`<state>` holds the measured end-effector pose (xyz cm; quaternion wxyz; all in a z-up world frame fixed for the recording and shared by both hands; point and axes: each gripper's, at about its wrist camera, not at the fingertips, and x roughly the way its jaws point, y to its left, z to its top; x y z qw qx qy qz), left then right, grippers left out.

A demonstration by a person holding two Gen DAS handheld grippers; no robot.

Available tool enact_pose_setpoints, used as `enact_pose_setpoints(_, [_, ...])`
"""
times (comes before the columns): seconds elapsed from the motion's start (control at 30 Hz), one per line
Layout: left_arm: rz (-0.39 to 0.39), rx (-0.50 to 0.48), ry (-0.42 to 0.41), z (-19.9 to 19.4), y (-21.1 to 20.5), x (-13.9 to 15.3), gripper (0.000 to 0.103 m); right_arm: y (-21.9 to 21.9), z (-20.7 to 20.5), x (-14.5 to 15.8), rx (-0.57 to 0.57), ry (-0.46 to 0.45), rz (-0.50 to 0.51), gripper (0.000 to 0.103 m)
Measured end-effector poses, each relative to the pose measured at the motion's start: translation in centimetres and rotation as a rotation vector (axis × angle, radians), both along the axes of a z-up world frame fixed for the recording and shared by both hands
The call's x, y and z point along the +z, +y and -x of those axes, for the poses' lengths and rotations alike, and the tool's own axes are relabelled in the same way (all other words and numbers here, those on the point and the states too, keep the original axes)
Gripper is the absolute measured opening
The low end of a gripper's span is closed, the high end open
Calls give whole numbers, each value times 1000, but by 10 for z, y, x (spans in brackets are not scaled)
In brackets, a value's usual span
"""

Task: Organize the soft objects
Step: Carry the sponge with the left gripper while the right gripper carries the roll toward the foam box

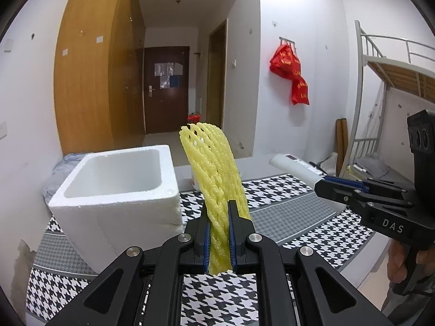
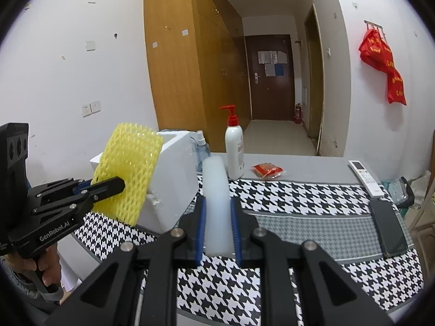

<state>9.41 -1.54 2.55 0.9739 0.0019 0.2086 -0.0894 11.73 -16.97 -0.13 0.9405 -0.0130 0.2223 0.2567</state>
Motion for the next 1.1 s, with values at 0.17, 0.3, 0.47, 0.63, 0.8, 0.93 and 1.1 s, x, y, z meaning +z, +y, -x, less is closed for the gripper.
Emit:
enact_pose_setpoints(0.17, [8,10,-2,-1,8,2,12,6,-2,4,9,-17,1,21])
enact_pose_setpoints(0.3, [10,21,-3,-1,14,6,12,12,-4,7,26,-18,1,21])
enact_pose_setpoints(0.47, [6,39,-15,0,22,9,12,21,-9,12,40,-21,-10,21])
enact_pose_setpoints(0.63, [13,74,-21,-1,33,12,12,33,-13,16,67,-35,-11,21])
enact_pose_setpoints(0.8, [16,100,-34,-2,45,17,12,41,-20,20,65,-34,-26,21])
enact_pose_setpoints(0.93, [11,119,-42,-3,54,22,12,49,-21,24,76,-45,-26,21])
enact_pose_setpoints(1.1, [15,139,-49,-4,61,26,12,58,-21,29,94,-56,-22,21])
